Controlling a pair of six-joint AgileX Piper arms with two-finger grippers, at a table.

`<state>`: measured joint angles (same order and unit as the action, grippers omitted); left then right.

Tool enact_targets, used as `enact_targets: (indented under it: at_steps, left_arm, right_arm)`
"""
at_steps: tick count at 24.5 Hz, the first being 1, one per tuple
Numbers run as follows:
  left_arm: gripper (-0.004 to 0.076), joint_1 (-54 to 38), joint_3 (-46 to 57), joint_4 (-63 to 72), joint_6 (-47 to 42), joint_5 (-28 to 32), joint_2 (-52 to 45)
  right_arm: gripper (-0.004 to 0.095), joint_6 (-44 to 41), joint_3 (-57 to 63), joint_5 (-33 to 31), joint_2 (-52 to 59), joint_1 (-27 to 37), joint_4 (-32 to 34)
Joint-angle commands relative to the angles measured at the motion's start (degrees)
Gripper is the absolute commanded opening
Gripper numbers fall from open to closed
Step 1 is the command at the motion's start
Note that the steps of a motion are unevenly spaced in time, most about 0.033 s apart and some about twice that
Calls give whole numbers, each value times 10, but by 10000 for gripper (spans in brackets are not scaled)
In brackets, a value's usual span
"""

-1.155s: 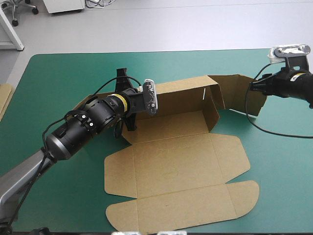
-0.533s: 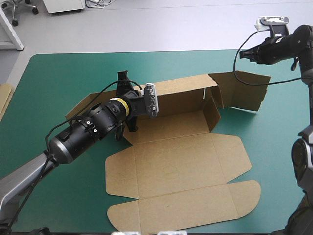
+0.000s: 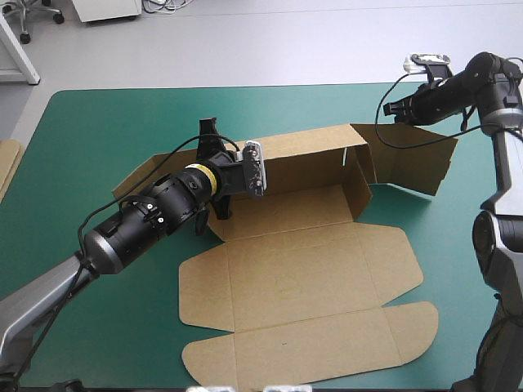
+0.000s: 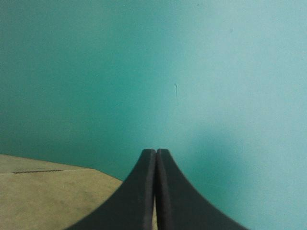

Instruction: Fold the box

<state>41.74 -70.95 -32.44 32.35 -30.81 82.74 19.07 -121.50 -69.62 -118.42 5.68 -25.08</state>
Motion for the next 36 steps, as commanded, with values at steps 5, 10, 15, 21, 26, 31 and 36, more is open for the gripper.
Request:
enact_targets:
  at_steps: [5, 10, 15, 21, 26, 31, 36]
  left_arm:
    - [-10, 6, -7, -1, -12, 39, -16]
    - [-10, 6, 18, -34, -56, 73, -16]
    - [-11, 6, 24, -37, -71, 102, -16]
    - [-10, 6, 25, -50, -71, 101, -16]
    - [-10, 6, 51, -75, -71, 107, -16]
    - [-10, 6, 66, -76, -87, 124, -16]
    - [-10, 6, 66, -77, -87, 136, -16]
  right_arm:
    - [-18, 26, 30, -18, 94, 3, -45]
    - [-19, 72, 206, 33, 203, 3, -62]
    - [-19, 180, 337, 80, 267, 4, -160]
    - [-19, 290, 450, 153, 321, 4, -219]
    - [-19, 369, 522, 198, 359, 4, -261]
    - [-19, 469, 592, 234, 391, 4, -317]
    - [-19, 580, 659, 282, 421, 4, -376]
